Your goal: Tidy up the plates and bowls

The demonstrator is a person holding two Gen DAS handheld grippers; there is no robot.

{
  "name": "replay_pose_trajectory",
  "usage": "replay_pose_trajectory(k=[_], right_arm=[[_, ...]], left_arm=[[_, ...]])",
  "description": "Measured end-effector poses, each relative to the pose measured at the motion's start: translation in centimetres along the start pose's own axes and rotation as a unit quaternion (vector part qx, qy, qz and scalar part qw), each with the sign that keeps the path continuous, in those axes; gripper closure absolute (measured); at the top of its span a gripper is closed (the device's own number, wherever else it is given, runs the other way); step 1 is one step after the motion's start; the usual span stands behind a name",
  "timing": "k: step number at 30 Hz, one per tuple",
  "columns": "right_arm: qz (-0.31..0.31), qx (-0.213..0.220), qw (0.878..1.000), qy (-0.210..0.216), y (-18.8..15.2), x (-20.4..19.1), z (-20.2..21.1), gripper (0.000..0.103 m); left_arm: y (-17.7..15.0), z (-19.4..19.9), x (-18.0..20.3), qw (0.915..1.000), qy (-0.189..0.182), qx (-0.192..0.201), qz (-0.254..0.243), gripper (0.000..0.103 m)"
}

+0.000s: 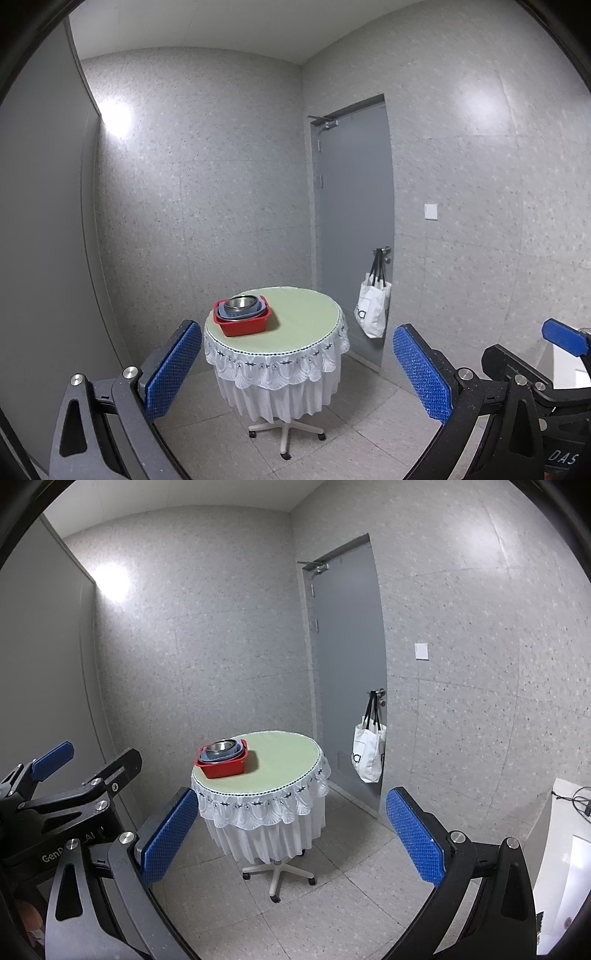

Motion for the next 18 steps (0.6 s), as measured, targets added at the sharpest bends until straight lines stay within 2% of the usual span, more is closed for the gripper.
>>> replay_pose_trajectory(k=[6,18], right_arm=[[-0.001,0.001,1.0,0.008,-0.4,2.3,0.2,0.0],[-0.001,0.007,1.0,0.011,-0.7,3.0,0.8,0.0]], left_arm=[[0.5,-0.5,2.2,1.0,0.004,0.0,-0.005,0.0],[0.2,-1.3,4.4,1.0,0.008,0.003,-0.004,0.0]])
Point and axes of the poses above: each gripper's, at about its wrist camera, not at the fingertips, and z roughly against the way its jaws point, x to its right, y to its top, the point moved 5 cm from there along -z, roughly the way its jaws point, and after that the axes turned 13 degrees about z, right-handed, at the moved point
